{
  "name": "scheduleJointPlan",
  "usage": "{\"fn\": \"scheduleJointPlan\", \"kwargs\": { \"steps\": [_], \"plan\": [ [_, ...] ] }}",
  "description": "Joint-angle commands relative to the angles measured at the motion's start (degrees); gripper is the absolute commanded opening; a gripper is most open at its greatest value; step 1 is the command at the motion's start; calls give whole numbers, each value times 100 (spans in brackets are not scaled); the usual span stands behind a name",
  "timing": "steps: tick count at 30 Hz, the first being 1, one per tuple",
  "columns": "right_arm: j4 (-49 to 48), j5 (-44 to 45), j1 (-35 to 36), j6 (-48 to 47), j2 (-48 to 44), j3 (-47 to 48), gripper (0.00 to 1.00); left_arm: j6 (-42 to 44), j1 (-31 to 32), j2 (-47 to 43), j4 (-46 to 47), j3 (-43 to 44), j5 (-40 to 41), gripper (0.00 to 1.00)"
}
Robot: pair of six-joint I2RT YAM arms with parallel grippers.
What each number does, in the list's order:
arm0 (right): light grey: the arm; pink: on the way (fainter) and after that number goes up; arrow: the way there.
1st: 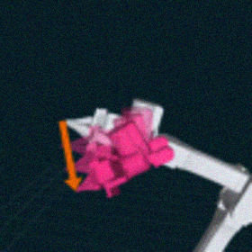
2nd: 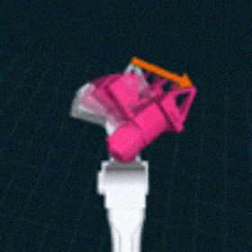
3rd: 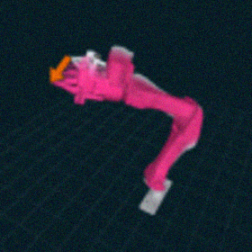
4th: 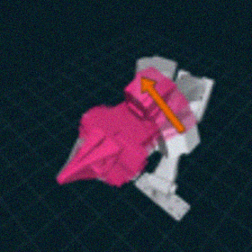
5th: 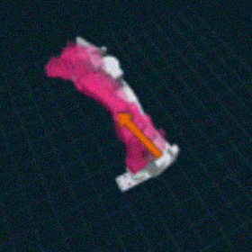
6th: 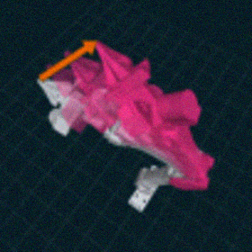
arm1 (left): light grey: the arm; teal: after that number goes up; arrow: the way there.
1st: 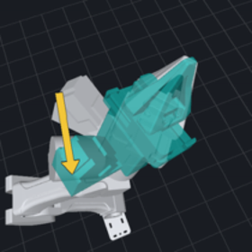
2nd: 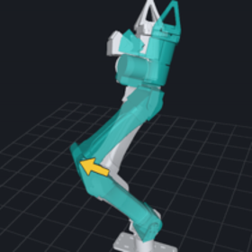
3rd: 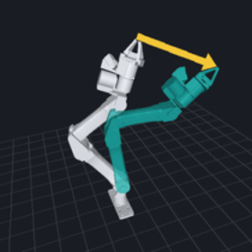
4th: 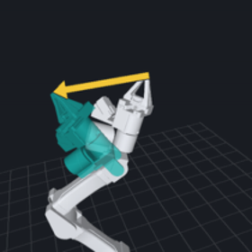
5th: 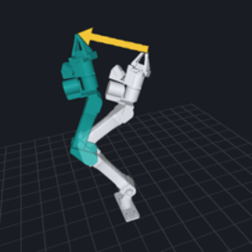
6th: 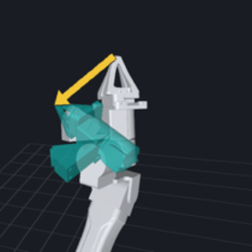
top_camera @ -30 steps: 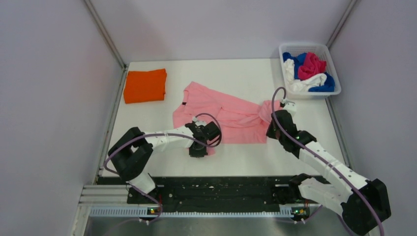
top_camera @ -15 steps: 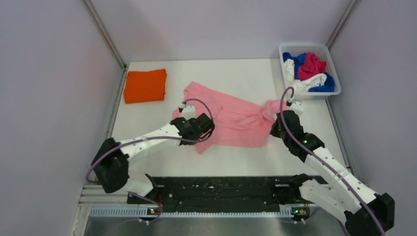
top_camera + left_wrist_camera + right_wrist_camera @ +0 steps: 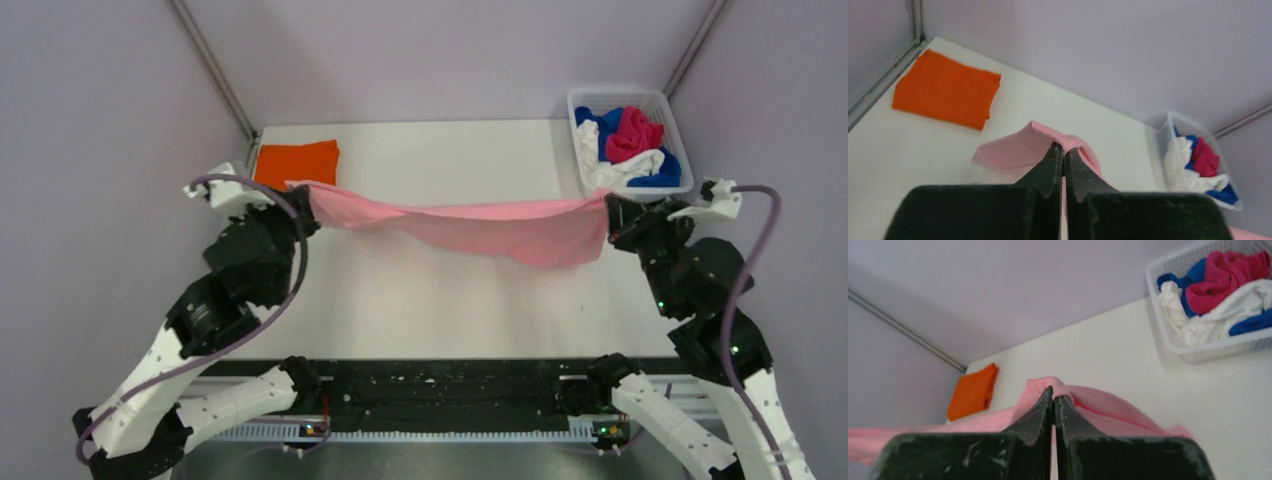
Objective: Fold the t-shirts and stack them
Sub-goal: Flatten out the tshirt
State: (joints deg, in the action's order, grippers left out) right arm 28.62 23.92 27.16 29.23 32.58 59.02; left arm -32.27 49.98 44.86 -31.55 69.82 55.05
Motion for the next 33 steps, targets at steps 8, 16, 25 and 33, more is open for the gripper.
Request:
{"fn": "scheduleJointPlan", "kwargs": {
  "steps": [8,16,25,33],
  "plan": [
    [-137,-2093,-44,-209,-341,2186,0,1960,-5,-214,329,2904,-2548,0],
    [-461,-3176,-48,-146,-510,2577,0,2097,-6,37,-108,3846,-3405,0],
    [-350,-2928,-44,-104,-814,2377,0,2164,-11,64,-9,3679,-3174,0],
    [-212,-1689,-35,55,-1275,1234,0,2489,-5,38,741,2449,-1670,0]
  ]
}}
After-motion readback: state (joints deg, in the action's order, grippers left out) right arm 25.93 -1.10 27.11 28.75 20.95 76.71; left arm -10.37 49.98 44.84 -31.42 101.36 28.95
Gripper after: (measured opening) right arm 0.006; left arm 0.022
